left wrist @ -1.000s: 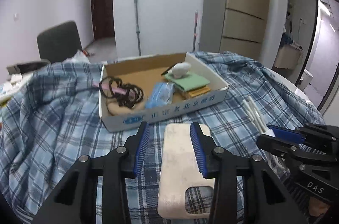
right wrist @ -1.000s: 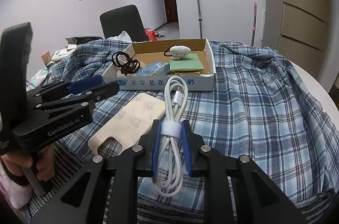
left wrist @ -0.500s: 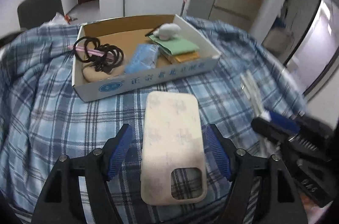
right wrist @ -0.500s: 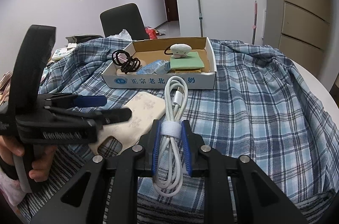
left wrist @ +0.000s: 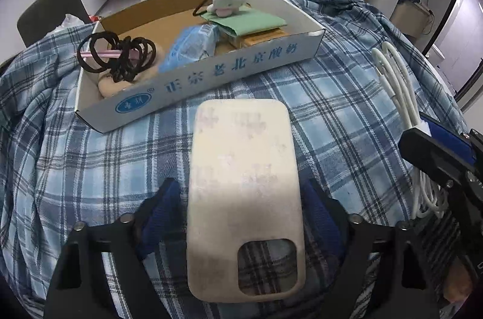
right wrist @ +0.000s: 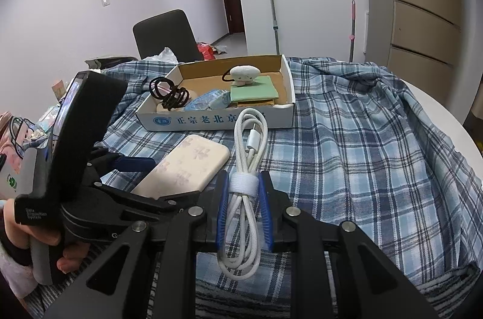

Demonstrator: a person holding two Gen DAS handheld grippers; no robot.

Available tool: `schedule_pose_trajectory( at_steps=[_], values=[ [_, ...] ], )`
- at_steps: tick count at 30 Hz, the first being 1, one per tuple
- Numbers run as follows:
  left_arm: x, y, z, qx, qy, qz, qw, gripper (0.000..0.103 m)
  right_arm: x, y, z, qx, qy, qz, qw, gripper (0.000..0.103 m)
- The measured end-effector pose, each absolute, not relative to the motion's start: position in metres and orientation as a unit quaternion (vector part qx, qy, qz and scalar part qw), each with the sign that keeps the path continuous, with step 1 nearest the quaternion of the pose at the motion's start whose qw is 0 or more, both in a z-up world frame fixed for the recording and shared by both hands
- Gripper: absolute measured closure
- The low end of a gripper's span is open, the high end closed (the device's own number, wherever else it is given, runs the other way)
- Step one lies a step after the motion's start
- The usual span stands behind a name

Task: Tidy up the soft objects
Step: 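Lift the phone case with the left tool while the right tool holds the cable, then carry the phone case and cable into the white box and open both tools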

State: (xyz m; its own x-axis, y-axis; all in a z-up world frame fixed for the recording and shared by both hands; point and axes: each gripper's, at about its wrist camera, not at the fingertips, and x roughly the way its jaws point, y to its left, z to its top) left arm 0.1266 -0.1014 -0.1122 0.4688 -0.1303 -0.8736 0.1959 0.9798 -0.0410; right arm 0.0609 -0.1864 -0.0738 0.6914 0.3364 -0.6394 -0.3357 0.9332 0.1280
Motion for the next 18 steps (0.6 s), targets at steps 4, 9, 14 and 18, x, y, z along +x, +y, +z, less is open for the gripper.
schedule_pose_trajectory(
  at_steps=[4,9,14,18],
  values=[
    [0.124,-0.095,-0.110,0.022,0.497,-0.102,0.862,0.028,0.062,-0.188,-0.074,0.002,0.350,0.182,0.919,0.084],
    [0.114,-0.084,-0.094,0.009,0.465,-0.105,0.879,0.028,0.063,-0.188,-0.075,0.004,0.352,0.182,0.918,0.084],
    [0.090,-0.076,-0.067,0.031,0.394,-0.102,0.913,0.028,0.062,-0.188,-0.075,0.006,0.351,0.184,0.918,0.084],
    [0.072,-0.064,-0.042,0.014,0.343,-0.105,0.933,0.028,0.055,-0.189,-0.070,0.008,0.333,0.188,0.924,0.084]
  ],
)
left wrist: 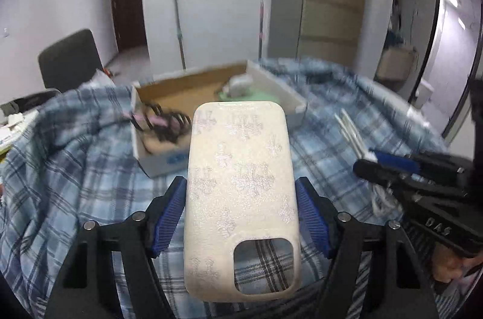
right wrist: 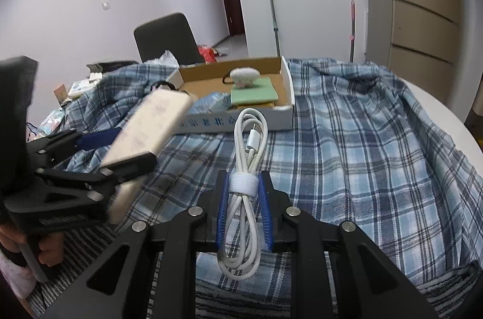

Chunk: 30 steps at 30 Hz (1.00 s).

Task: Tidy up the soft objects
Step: 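Carry the phone case and cable into the white box and open both tools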

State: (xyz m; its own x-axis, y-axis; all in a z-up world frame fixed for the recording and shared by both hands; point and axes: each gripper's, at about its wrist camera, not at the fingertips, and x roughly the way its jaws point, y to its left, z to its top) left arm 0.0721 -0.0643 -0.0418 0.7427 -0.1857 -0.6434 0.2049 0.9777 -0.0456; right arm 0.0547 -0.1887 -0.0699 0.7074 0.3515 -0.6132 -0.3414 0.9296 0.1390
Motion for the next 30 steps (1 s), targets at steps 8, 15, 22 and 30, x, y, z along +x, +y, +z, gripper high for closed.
schedule_pose_trajectory(
  at_steps=[8,15,22,30],
  values=[
    [0.090,-0.047,0.031,-0.007,0.281,-0.071,0.957,0.028,0.046,-0.184,-0.003,-0.024,0.266,0.193,0.944,0.084],
    [0.149,-0.045,0.073,-0.039,0.247,-0.048,0.967,0.028,0.112,-0.161,0.069,-0.036,0.221,0.163,0.961,0.084],
    [0.209,-0.026,0.060,-0.078,0.276,-0.023,0.958,0.028,0.189,-0.144,0.073,0.004,0.222,0.158,0.962,0.084],
    [0.248,-0.014,-0.009,-0.088,0.342,-0.021,0.935,0.028,0.226,-0.137,0.000,0.000,0.291,0.164,0.943,0.084]
  ],
)
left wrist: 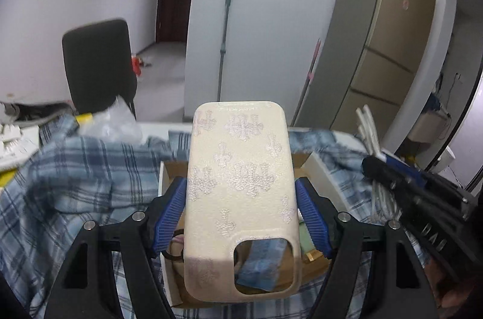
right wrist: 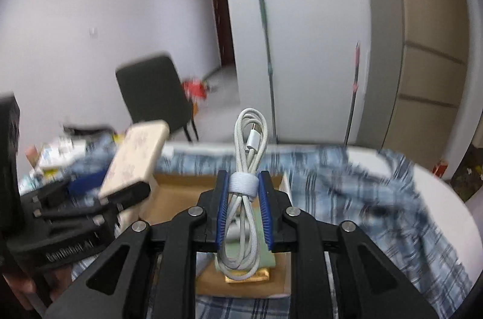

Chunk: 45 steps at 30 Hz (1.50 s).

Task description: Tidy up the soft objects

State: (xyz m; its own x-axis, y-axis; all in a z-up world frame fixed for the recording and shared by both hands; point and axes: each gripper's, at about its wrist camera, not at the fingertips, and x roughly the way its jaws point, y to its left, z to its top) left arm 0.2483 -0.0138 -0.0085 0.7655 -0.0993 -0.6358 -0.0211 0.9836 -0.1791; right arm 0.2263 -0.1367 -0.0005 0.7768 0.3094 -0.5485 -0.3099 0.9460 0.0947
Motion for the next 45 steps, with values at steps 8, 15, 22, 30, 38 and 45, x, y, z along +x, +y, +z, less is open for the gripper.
schedule_pose_trajectory(
  at_steps=[8,15,22,30,38,45],
  values=[
    [0.266,-0.010,-0.048,-0.094,0.382,-0.035,0.919,0.028,0.244,-0.132,-0.050,-0.022,0.355,0.175,0.918,0.084],
    [0.266,-0.016,-0.055,-0.091,0.389,-0.043,0.916,0.028,0.255,-0.138,-0.066,-0.024,0.390,0.163,0.906,0.084],
    [0.263,-0.017,-0.053,-0.093,0.377,-0.026,0.921,0.026,0.259,-0.137,-0.075,-0.019,0.402,0.171,0.899,0.079],
    [0.253,-0.020,-0.038,-0.074,0.344,-0.025,0.936,0.019,0.257,-0.139,-0.067,-0.012,0.389,0.171,0.905,0.061],
    [0.243,-0.017,-0.019,-0.071,0.310,-0.014,0.948,0.019,0.255,-0.140,-0.061,-0.016,0.378,0.166,0.911,0.061],
    [0.210,-0.018,0.019,-0.057,0.247,-0.014,0.967,0.019,0.232,-0.140,-0.020,-0.026,0.318,0.147,0.936,0.061]
  ],
)
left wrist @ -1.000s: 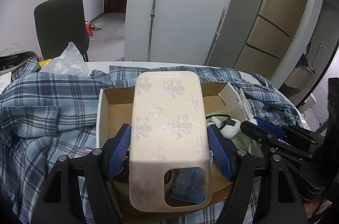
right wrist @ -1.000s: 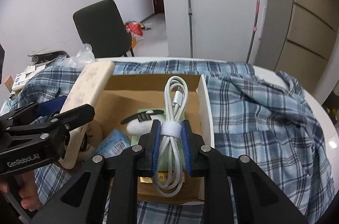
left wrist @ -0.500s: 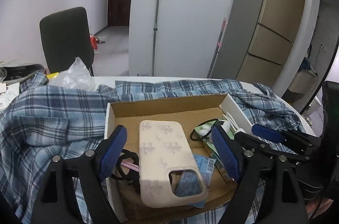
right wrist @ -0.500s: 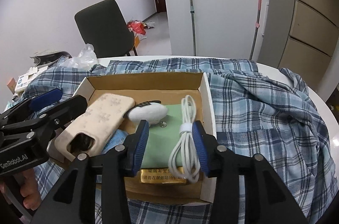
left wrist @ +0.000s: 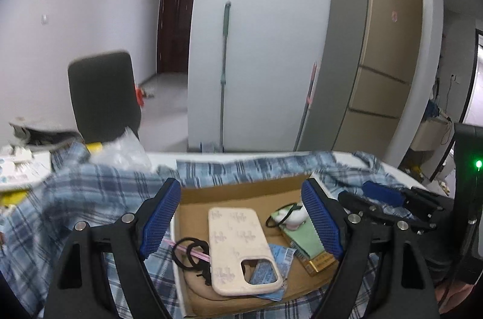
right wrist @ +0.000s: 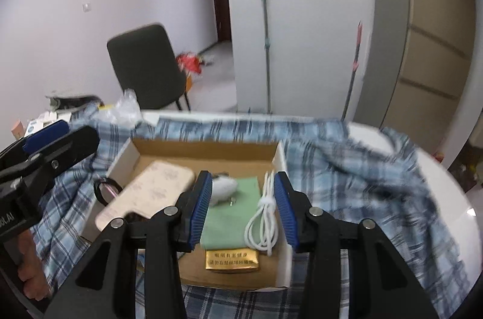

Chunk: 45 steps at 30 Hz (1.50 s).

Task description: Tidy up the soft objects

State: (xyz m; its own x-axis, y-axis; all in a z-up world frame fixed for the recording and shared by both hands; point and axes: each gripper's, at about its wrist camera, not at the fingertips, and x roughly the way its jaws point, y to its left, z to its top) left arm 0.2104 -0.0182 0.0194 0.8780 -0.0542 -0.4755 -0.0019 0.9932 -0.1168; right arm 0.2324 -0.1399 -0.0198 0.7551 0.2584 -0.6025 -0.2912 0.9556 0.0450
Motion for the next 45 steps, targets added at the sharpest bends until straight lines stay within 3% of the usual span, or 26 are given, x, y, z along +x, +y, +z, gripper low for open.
schedule_pose_trajectory(
  at_steps=[7,12,14,16,21,22,25,45],
  values=[
    [0.144,-0.012,0.047,-0.026,0.173,0.001,0.985,0.019,0.181,-0.147,0.022,-0.019,0.237,0.146,0.960,0.059],
    [0.096,-0.012,0.059,-0.015,0.121,-0.002,0.993,0.019,0.127,-0.152,0.039,-0.023,0.152,0.137,0.978,0.044],
    [0.076,-0.012,0.060,-0.008,0.099,-0.003,0.995,0.019,0.106,-0.152,0.042,-0.028,0.120,0.138,0.983,0.035],
    [0.060,-0.012,0.056,-0.007,0.084,-0.008,0.996,0.019,0.088,-0.152,0.042,-0.033,0.094,0.146,0.984,0.019],
    [0.039,-0.014,0.041,-0.017,0.069,-0.014,0.997,0.019,0.051,-0.156,0.027,-0.014,0.038,0.144,0.989,0.000],
    [0.035,-0.014,0.036,-0.018,0.063,-0.015,0.998,0.018,0.046,-0.157,0.023,-0.009,0.031,0.141,0.990,0.000],
    [0.031,-0.016,0.020,-0.017,0.058,-0.025,0.998,0.000,0.039,-0.156,0.008,-0.015,0.014,0.121,0.992,0.000],
    [0.032,-0.025,-0.011,0.016,0.043,-0.006,0.999,0.000,0.035,-0.171,-0.025,-0.004,0.023,0.103,0.994,0.000]
  ],
)
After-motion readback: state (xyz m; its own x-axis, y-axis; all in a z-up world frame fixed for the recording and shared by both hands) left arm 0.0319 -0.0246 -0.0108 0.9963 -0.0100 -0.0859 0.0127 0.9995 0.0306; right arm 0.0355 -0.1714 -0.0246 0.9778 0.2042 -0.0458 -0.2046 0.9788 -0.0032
